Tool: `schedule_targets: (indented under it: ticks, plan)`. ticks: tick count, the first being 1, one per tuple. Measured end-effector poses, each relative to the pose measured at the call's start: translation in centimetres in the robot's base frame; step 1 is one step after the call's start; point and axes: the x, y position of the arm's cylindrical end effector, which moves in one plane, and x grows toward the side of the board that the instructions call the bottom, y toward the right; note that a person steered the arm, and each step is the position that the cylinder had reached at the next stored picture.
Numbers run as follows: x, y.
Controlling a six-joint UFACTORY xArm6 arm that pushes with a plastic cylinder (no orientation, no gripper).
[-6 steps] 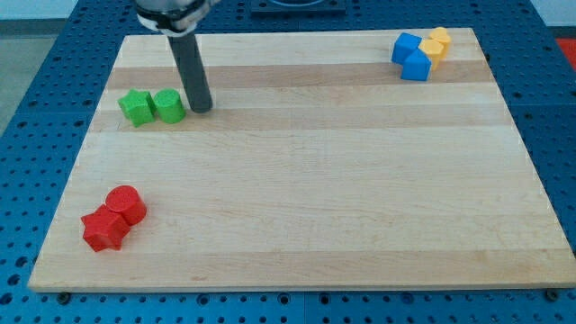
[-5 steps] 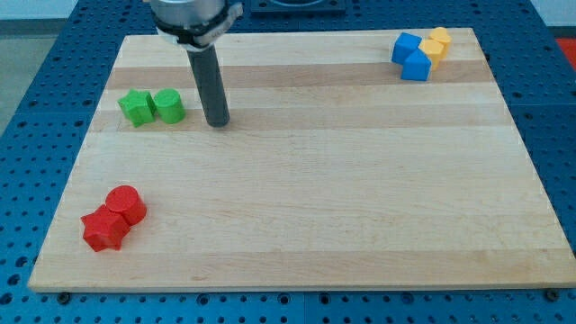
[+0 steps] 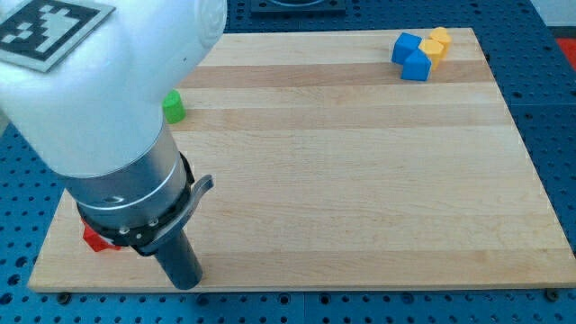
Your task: Move the red blocks close to the green blocks
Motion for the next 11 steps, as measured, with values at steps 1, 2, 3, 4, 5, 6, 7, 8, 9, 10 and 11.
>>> schedule_targets:
  ticks: [1,2,3,4,5,6,7,8,9,10,11]
  plan:
    - [0.0,-3.5]
    - [0.0,-8.3]
    - [-0.2,-9.1]
    - [-1.6,-9.0]
    - [-3.1,-9.0]
    - [-4.1,-9.0]
    - [-4.1,-10.7]
    - [-4.4,-11.8]
    - [-6.2,-11.8]
    - [-8.3,-11.8]
    - [-10.5,-11.8]
